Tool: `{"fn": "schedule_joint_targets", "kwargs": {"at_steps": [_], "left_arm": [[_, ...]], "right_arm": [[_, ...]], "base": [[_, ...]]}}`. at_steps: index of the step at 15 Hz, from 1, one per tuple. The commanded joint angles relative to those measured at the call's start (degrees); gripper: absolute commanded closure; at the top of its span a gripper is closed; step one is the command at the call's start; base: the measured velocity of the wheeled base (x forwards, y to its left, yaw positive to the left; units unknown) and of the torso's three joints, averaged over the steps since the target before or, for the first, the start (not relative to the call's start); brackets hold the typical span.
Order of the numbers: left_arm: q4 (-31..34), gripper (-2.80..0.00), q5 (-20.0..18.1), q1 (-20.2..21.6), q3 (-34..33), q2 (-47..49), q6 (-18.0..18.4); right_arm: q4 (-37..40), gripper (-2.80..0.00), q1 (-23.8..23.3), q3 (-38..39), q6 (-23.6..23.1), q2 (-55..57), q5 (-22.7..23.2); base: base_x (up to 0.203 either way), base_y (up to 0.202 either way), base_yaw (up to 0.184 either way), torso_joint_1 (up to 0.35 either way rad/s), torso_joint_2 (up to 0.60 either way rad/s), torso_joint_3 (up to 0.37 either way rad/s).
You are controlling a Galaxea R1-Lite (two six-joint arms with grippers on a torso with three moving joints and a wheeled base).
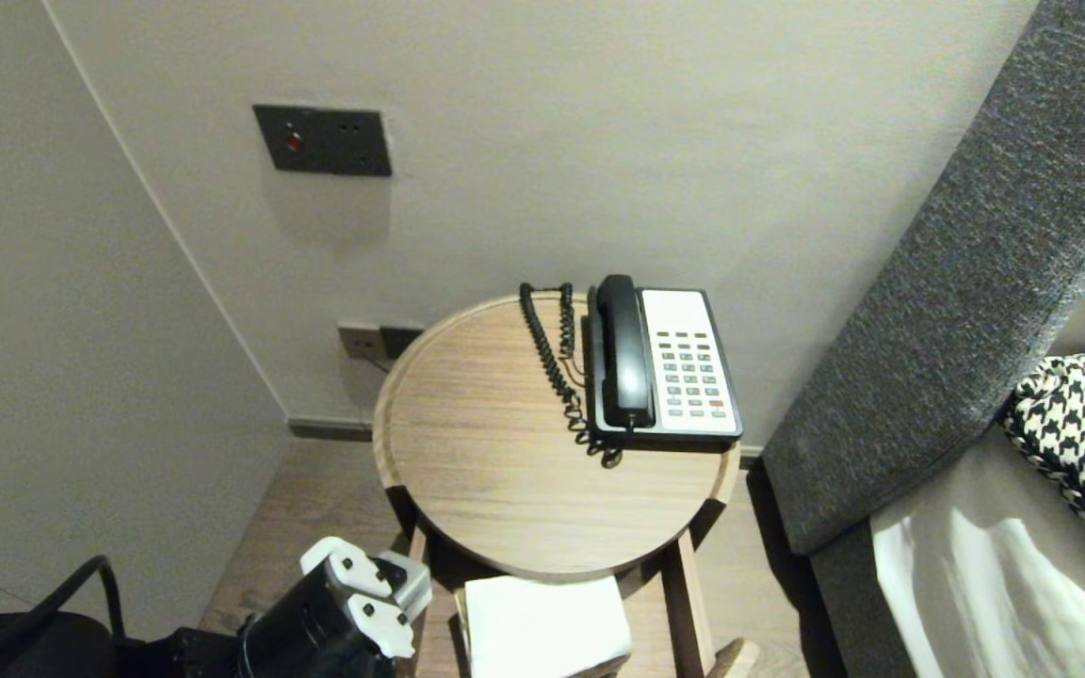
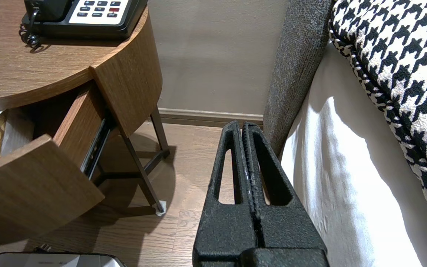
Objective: Close the nightstand drawer
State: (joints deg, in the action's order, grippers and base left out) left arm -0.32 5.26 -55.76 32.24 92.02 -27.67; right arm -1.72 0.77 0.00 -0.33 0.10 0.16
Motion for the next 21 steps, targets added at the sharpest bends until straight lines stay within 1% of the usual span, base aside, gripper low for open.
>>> {"fn": "schedule_joint_targets", "kwargs": {"at_steps": [1,7,9,11,17,21], "left_arm": [[-1.53,0.00,0.46,0.19,0.34,1.09,-0.61],[-2.68,0.00,0.71,1.12,3.20,3.22,-1.85],[-4.32,0.00,0.71,2.09,3.93,4.24,-1.86],[-4.52,0.00,0.71,3.31,5.13,4.86,-1.77],[-4.95,0.00,0.63,5.68,5.84,6.00,-1.59],[-6.36,0.00,0.63,6.01,6.60,7.65,-1.68]], "right_arm": [[-0.03,0.00,0.02,0.70,-0.02,0.02,0.02],[-0.03,0.00,0.02,0.70,-0.08,0.06,0.02],[-0.03,0.00,0.02,0.70,-0.02,-0.01,0.02],[-0.03,0.00,0.02,0.70,-0.06,-0.01,0.02],[-0.03,0.00,0.02,0.70,-0.09,0.01,0.02],[-0.03,0.00,0.02,0.70,-0.02,-0.01,0.02]], "base": [[0.000,0.000,0.000,0.000,0.00,0.000],[0.000,0.000,0.000,0.000,0.00,0.000],[0.000,0.000,0.000,0.000,0.00,0.000],[0.000,0.000,0.000,0.000,0.00,0.000],[0.000,0.000,0.000,0.000,0.00,0.000],[0.000,0.000,0.000,0.000,0.00,0.000]]}}
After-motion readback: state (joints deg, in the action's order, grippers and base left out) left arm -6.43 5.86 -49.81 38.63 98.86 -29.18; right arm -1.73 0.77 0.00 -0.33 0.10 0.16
